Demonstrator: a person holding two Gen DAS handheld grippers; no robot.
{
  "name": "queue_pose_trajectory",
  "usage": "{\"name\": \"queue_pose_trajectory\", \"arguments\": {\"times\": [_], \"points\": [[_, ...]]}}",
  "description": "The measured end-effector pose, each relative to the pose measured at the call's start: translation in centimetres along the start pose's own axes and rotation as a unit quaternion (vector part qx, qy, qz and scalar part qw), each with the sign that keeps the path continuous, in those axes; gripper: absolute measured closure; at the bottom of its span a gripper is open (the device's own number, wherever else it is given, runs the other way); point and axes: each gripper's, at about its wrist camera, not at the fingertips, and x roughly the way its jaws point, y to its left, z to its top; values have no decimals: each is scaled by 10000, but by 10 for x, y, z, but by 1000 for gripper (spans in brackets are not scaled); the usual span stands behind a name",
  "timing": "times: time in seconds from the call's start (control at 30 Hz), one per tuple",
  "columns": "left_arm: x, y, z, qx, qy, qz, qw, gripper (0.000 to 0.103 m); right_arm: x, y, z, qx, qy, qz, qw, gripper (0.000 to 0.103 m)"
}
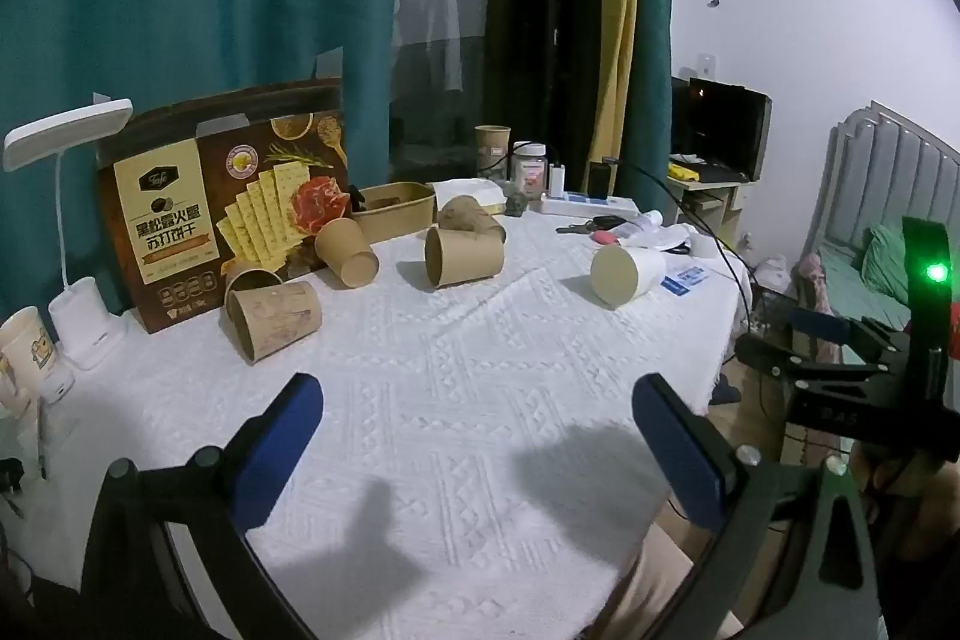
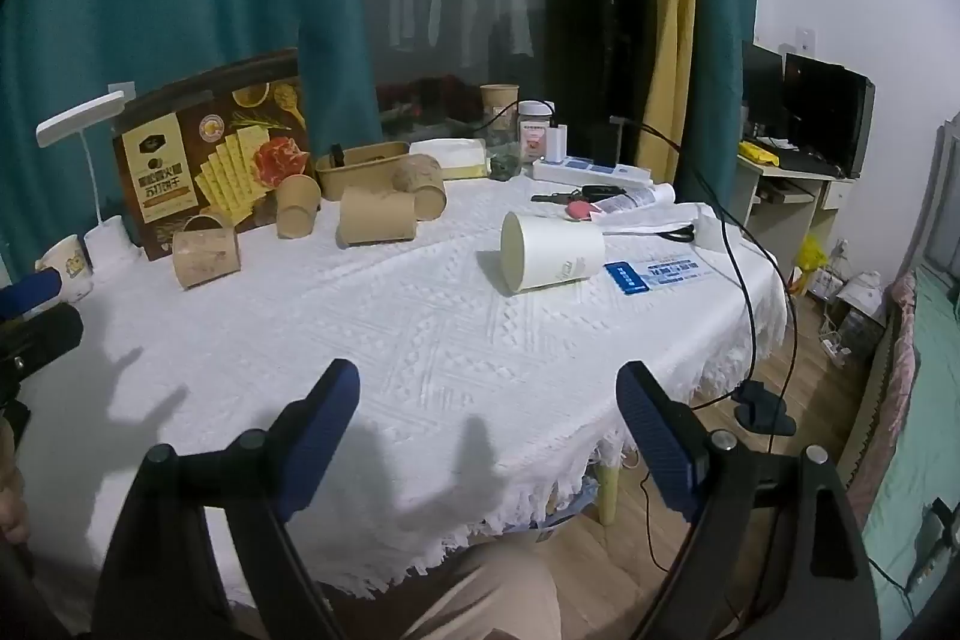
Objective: Flip cup upright
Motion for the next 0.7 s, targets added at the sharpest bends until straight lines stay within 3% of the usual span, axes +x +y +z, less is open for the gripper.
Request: {"name": "queue_pose_trajectory", "arguments": {"times": [0.7], "points": [[-2,7,2,-8,-17,-16,10000,0,-5,9,8,-57,-32,51,10000,17]]}}
